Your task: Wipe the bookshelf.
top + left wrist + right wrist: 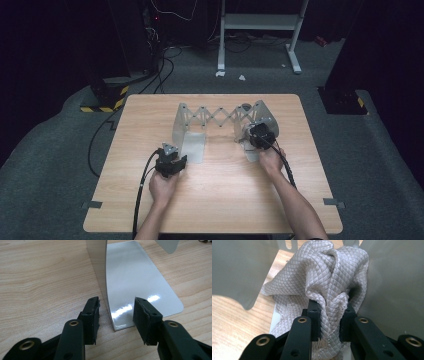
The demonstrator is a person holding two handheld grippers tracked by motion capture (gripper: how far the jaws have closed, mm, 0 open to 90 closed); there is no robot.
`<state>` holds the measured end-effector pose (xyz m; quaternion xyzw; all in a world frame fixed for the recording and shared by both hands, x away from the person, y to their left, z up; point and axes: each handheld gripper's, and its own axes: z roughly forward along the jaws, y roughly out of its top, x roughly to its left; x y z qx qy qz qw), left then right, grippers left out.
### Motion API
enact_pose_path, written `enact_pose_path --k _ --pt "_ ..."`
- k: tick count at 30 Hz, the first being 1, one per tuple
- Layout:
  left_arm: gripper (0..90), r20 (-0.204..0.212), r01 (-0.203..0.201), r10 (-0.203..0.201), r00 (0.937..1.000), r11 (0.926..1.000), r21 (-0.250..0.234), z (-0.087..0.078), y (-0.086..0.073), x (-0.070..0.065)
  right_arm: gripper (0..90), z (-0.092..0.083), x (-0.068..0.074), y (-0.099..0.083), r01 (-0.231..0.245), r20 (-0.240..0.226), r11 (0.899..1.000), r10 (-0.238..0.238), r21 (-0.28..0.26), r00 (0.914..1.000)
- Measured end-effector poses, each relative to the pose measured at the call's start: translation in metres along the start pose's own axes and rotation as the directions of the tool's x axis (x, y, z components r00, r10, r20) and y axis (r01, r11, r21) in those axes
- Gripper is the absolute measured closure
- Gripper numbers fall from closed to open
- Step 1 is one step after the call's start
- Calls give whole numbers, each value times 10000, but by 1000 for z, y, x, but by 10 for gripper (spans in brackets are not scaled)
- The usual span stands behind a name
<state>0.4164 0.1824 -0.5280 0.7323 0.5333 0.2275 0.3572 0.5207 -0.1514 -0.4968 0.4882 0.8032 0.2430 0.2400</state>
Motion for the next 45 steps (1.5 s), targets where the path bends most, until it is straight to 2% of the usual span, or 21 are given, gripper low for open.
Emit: enact_pose_path --k 4,12,24,33,45 --pt "561 -10 -16 16 10000 10000 14 0 0 0 768 -3 0 -3 237 3 9997 -237 21 9997" --pt "561 -42 -5 5 10000 10000 21 0 0 0 767 -10 0 -12 193 -85 9998 -194 -66 9998" --pt "561 -63 17 -17 10000 10000 12 0 0 0 767 -24 -6 -36 -106 -254 9993 97 -348 9996" --pt "561 -58 32 -32 10000 10000 7 0 0 0 766 -35 -11 -51 -201 -53 9989 199 -434 9998" --pt "561 -49 47 -47 10000 10000 3 0 0 0 766 -49 -17 -57 -344 -17 9973 343 -645 9994"
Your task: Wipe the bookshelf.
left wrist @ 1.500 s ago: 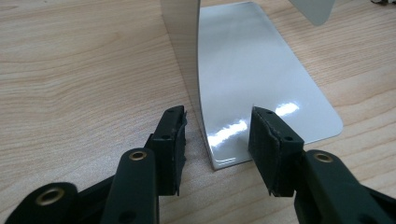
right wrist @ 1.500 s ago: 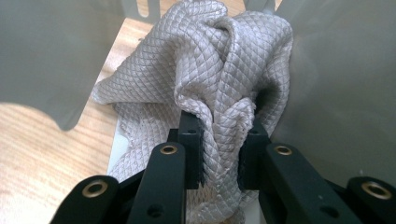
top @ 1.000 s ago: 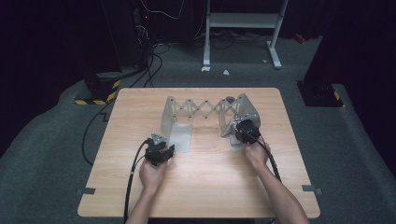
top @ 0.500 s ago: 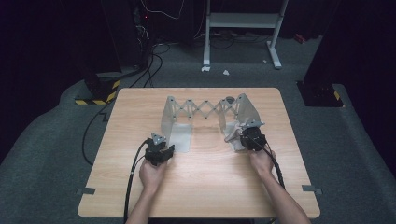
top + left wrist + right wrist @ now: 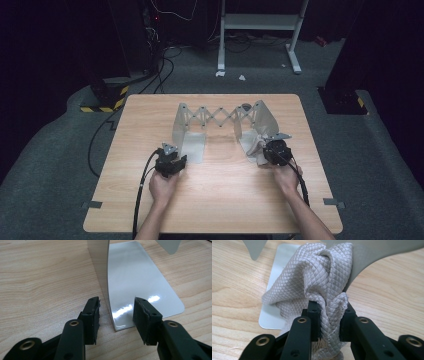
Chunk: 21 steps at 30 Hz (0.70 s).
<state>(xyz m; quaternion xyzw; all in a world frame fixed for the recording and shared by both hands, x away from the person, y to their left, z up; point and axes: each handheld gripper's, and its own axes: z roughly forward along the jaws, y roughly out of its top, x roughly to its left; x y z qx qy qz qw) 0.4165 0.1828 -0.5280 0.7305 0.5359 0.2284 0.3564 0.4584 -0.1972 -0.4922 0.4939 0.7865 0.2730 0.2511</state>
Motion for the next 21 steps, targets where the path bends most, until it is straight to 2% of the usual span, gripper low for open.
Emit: enact_pose_path --k 5,6,15,21 --pt "561 0 -4 4 10000 10000 1 0 0 0 766 -13 -3 4 -23 35 9993 24 -370 10000" --pt "561 0 -5 5 10000 10000 0 0 0 0 766 -19 -5 6 -97 40 9984 99 -554 9999" --pt "561 -1 -2 2 10000 10000 1 0 0 0 766 -45 -6 21 68 98 9915 -56 -1301 9999" --pt "561 -2 -10 10 10000 10000 1 0 0 0 767 -49 -5 25 110 228 9896 -77 -1438 9997"
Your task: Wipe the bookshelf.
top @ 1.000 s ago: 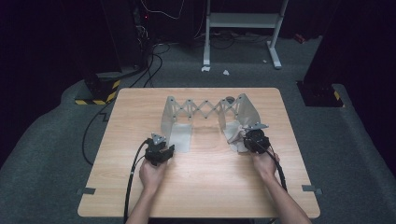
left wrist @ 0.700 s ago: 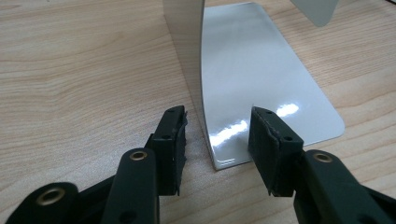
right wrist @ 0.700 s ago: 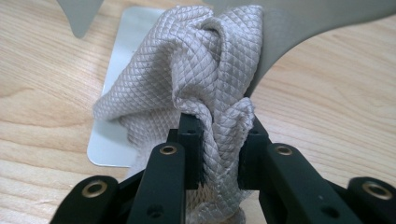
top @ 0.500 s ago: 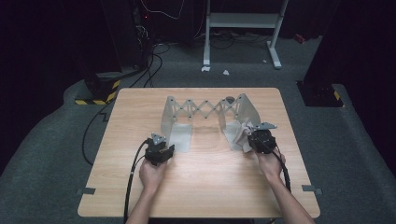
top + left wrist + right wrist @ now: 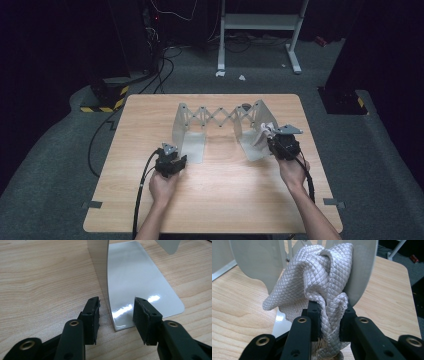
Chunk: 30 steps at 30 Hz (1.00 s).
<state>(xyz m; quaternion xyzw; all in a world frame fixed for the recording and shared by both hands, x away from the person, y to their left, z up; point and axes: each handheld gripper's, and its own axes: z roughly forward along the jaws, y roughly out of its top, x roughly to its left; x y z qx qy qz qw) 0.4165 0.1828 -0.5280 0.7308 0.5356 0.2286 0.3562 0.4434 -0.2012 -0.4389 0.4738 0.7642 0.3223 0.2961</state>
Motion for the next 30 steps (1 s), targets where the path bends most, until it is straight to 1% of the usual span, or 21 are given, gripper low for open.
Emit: enact_pose_path --k 3,5,6,7,9,12,14,15,16,17,18,19,21,23,28,29,30 --pt "561 10 10 -10 10000 10000 -4 0 0 0 766 7 2 -3 52 15 9998 -52 190 10000" --pt "561 3 -5 5 10000 10000 0 0 0 0 767 17 4 -8 48 8 9990 -48 434 10000" --pt "561 3 -5 5 10000 10000 0 0 0 0 767 17 4 -8 48 8 9990 -48 434 10000" --pt "561 10 12 -12 10000 10000 -2 0 0 0 767 25 6 -13 84 -9 9973 -84 736 10000" --pt "561 24 80 -80 10000 10000 -33 0 0 0 767 31 7 -17 85 -6 9955 -85 942 10000" --pt "561 28 86 -86 10000 10000 -34 0 0 0 767 35 5 -18 35 -5 9949 -35 1003 10000" --pt "561 31 91 -90 10000 10000 -36 0 0 0 767 33 5 -18 5 -15 9956 -3 939 10000" --pt "561 31 90 -90 10000 10000 -33 0 0 0 767 26 4 -15 -48 -18 9975 50 702 10000" --pt "561 31 90 -90 10000 10000 -33 0 0 0 767 26 4 -15 -48 -18 9975 50 702 10000" --pt "561 29 89 -89 10000 10000 -36 0 0 0 767 21 3 -13 -61 -4 9983 61 573 10000" --pt "561 27 86 -86 10000 10000 -34 0 0 0 767 12 2 -9 -98 -19 9995 99 288 9999" --pt "561 27 86 -86 10000 10000 -34 0 0 0 767 12 2 -9 -98 -19 9995 99 288 9999" --pt "561 51 88 -88 9999 10000 -35 0 0 0 767 -2 0 -1 -88 -10 9999 88 -65 10000" --pt "561 47 84 -83 10000 10000 -36 0 0 0 767 -11 -1 5 -51 22 9995 52 -303 10000" --pt "561 29 85 -85 10000 10000 -35 0 0 0 767 -21 -4 16 -82 15 9985 83 -550 10000" --pt "561 28 88 -87 10000 10000 -37 0 0 0 767 -24 -5 22 -115 39 9980 118 -622 9999" --pt "561 31 77 -77 10000 10000 -32 0 0 0 767 -24 -5 22 -115 39 9980 118 -622 9999"
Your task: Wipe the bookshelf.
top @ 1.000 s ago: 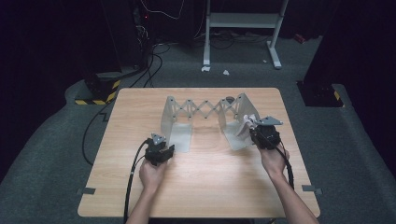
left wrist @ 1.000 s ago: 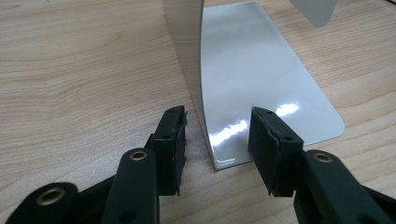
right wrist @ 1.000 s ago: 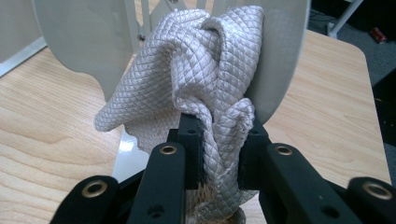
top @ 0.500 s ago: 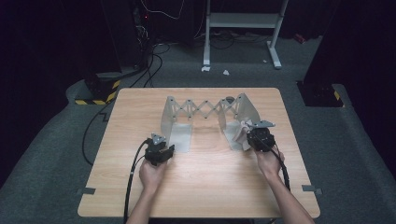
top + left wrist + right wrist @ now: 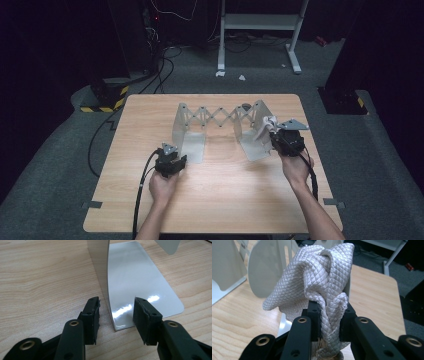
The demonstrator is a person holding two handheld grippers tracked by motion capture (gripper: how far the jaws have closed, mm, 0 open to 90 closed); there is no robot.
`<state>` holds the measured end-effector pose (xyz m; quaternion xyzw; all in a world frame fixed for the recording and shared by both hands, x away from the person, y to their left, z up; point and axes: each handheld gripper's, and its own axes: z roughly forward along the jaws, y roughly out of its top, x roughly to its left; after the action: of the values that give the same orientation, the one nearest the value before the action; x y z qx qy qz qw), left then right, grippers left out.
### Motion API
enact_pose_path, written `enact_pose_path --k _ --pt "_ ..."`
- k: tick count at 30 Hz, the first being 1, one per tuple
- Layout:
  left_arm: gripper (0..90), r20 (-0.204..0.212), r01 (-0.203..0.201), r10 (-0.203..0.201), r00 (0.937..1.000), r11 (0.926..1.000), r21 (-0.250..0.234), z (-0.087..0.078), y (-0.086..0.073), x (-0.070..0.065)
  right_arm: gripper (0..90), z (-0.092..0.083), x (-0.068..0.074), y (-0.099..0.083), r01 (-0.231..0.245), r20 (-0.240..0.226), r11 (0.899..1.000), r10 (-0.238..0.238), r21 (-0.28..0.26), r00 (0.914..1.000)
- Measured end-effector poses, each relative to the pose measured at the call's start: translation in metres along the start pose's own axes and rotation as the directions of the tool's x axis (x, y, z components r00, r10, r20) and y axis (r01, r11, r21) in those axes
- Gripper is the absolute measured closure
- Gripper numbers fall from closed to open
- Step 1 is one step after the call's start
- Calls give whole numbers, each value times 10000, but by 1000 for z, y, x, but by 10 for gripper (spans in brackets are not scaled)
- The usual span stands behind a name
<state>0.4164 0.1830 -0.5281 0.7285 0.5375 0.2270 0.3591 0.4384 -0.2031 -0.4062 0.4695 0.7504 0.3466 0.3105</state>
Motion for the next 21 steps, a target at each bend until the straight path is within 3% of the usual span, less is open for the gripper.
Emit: enact_pose_path --k 5,11,21 --pt "561 10 9 -9 10000 10000 -2 0 0 0 767 0 2 11 140 199 9999 -139 -68 9997" --pt "561 9 6 -6 10000 10000 0 0 0 0 768 8 5 12 339 484 9994 -338 -23 9983" --pt "561 -6 2 -2 10000 10000 -2 0 0 0 769 6 8 20 385 305 9990 -378 -213 9988"
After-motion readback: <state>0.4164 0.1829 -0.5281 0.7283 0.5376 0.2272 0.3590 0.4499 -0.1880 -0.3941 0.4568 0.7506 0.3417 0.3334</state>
